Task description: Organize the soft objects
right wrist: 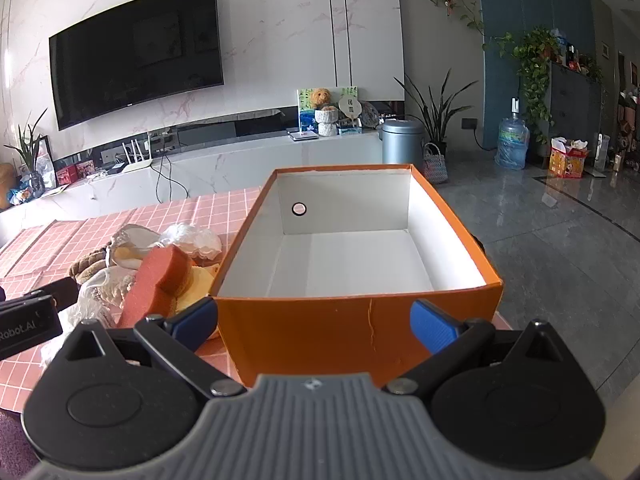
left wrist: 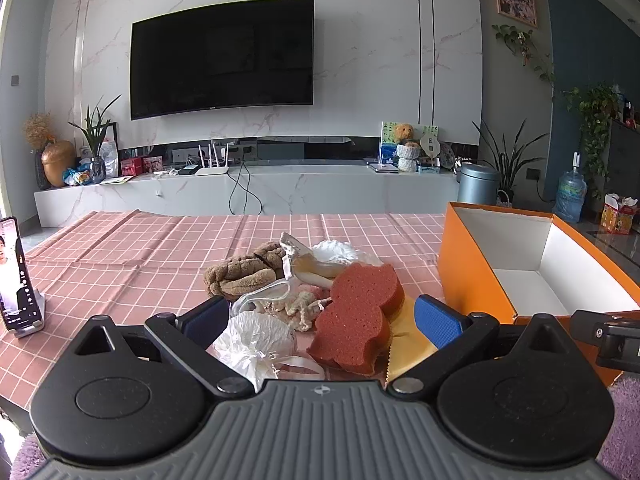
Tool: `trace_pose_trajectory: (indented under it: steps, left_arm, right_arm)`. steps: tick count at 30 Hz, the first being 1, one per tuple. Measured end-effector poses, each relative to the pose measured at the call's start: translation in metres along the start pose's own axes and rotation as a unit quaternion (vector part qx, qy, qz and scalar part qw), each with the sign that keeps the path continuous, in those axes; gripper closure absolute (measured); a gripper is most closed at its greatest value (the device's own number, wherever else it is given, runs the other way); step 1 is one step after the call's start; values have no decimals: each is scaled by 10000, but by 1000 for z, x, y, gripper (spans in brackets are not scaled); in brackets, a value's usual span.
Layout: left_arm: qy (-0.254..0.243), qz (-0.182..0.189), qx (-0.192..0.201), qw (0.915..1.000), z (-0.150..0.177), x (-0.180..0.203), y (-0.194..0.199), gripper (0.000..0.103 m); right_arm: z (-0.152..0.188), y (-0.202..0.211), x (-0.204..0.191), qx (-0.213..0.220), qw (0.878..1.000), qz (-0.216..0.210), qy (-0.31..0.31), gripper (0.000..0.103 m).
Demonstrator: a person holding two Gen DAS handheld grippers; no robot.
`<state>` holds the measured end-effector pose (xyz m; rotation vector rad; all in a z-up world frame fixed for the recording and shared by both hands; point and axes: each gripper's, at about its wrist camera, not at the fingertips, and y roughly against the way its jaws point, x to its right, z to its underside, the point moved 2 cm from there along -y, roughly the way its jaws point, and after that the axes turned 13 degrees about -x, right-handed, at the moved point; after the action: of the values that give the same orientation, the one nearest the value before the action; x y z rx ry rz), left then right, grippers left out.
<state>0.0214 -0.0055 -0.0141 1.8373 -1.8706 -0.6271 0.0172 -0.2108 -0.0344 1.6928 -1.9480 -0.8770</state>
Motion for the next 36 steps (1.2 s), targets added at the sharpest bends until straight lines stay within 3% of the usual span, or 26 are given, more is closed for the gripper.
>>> trace_pose_trajectory:
  steps: [36]
  left_arm:
    - [-70,31,-90,9999,5,4,-2,0]
  right_arm:
    - [1,-7,-4,-205,9998,5,84,2]
